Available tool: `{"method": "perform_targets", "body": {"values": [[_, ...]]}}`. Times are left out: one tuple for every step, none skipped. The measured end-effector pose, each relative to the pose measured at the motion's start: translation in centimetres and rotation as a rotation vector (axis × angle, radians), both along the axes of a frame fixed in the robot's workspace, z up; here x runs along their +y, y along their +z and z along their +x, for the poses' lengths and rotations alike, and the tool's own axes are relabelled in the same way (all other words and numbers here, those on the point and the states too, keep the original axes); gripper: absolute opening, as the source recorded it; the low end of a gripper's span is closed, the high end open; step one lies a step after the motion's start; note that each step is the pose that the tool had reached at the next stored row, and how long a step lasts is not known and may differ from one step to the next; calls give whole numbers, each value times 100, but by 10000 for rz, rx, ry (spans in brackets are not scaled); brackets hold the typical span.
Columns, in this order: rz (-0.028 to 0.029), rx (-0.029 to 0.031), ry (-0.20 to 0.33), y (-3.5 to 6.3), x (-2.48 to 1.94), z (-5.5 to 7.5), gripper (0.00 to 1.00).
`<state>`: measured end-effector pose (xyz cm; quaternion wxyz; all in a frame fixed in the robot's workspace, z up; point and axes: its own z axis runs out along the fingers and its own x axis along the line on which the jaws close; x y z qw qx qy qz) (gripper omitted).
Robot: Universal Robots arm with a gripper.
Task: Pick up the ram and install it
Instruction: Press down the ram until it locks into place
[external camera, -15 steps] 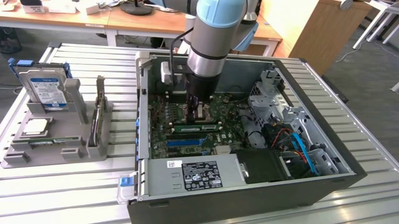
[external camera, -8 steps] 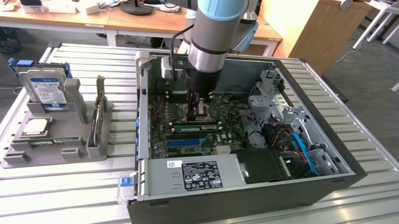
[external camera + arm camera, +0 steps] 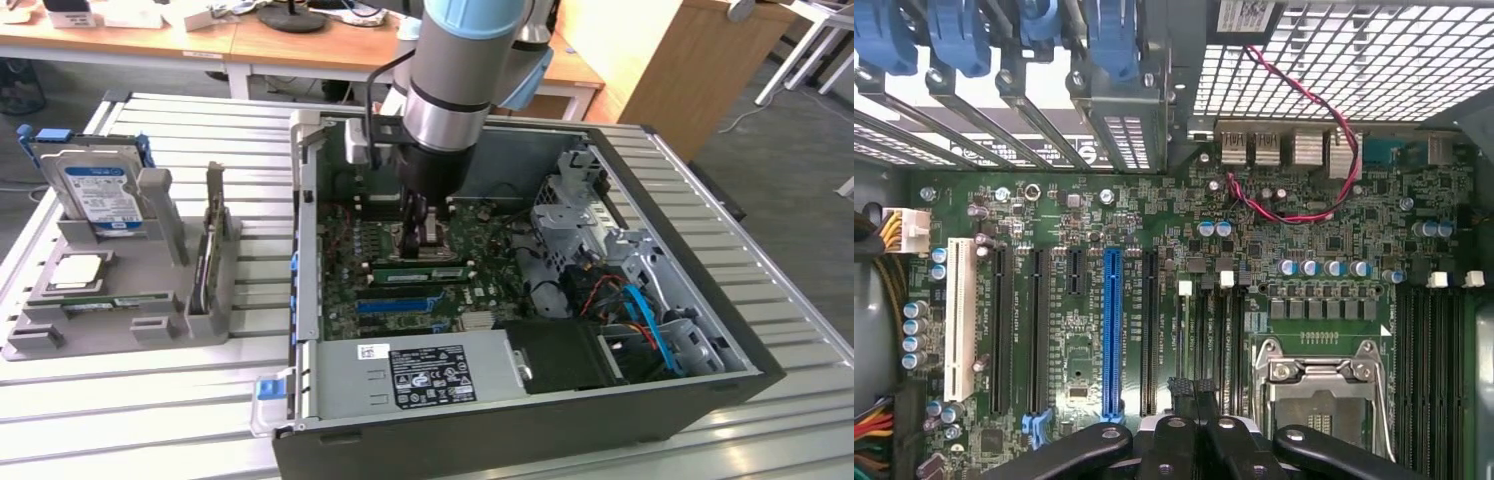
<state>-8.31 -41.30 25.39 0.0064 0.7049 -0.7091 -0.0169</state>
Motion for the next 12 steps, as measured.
{"method": "perform_targets", "body": {"values": [[1,0,0,9,0,0,11],[1,0,0,19,0,0,11],[1,0,0,28,0,0,11],[1,0,0,33,0,0,11],[3,-2,0,33,0,0,11],[3,-1,0,33,0,0,11],[3,-1,0,34,0,0,11],[3,-1,0,34,0,0,11],[2,-1,0,34,0,0,11],[1,0,1,34,0,1,11],[0,0,2,35,0,6,11],[-1,1,1,36,0,14,11]]}}
